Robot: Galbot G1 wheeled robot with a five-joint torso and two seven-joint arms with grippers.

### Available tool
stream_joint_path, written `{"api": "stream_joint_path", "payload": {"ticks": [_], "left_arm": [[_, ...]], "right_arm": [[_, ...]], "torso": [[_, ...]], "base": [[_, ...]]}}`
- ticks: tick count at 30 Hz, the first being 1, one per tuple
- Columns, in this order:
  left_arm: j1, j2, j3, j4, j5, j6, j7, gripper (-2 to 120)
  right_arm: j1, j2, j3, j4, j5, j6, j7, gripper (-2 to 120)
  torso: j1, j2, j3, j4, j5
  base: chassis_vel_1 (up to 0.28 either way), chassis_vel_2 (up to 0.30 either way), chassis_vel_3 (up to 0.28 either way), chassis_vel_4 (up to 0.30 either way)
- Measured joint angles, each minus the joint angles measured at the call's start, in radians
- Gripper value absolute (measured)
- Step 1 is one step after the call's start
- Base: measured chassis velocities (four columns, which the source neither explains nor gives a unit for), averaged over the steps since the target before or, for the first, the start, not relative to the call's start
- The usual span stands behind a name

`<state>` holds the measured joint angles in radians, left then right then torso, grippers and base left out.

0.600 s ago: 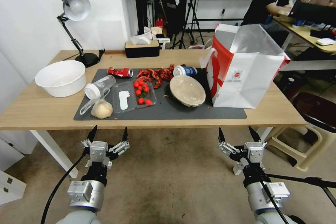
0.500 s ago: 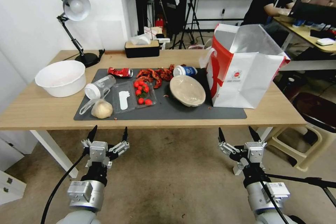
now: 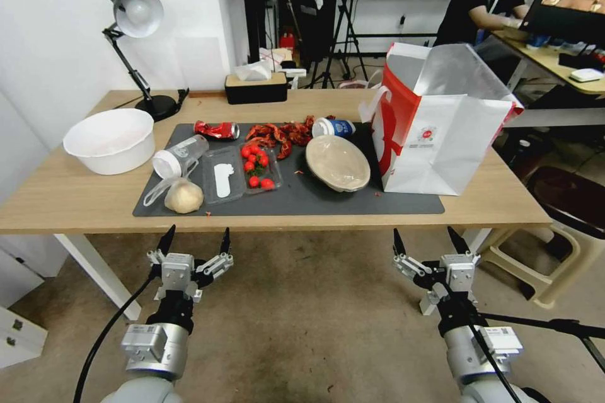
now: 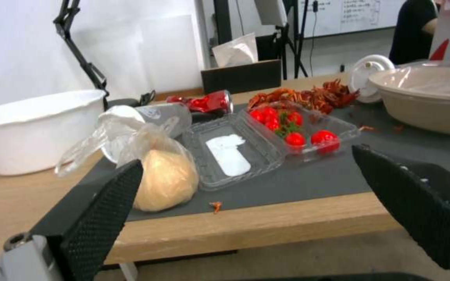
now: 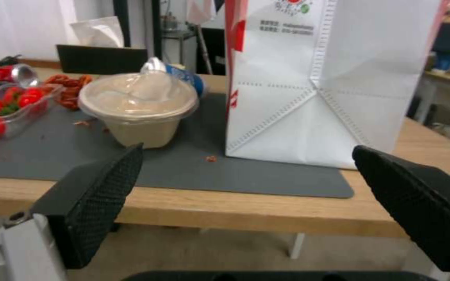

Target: Pick up the trash from the table and place it into the takeout bag.

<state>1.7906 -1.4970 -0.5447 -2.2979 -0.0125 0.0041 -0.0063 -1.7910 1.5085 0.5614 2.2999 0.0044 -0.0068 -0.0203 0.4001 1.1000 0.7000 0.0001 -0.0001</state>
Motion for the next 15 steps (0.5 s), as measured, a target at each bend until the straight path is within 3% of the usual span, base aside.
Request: {"api": "stream_joint_path", "payload": {"ticks": [2, 6, 15], "left_arm": [[-0.077, 0.027, 0.047, 0.02, -0.102, 0.043, -0.053, 100], [-0.168, 0.063, 0.1, 0.043, -0.223, 0.094, -0.109, 100], [-0.169, 0.073, 0.101, 0.045, -0.237, 0.098, -0.111, 100]], "right_arm": [[0.045, 0.042, 0.061, -0.002, 0.029, -0.038, -0.11, 100], [0.057, 0.04, 0.082, -0.003, 0.041, -0.049, -0.142, 100], [0.059, 0.043, 0.078, -0.003, 0.037, -0.052, -0.146, 100]], "torso": [[0.0, 0.0, 0.0, -0.0001, -0.0001], [0.0, 0.0, 0.0, -0.0009, -0.0001], [0.0, 0.0, 0.0, 0.0, 0.0001]], "base": [[0.0, 0.0, 0.0, 0.0], [0.0, 0.0, 0.0, 0.0], [0.0, 0.0, 0.0, 0.0]]}}
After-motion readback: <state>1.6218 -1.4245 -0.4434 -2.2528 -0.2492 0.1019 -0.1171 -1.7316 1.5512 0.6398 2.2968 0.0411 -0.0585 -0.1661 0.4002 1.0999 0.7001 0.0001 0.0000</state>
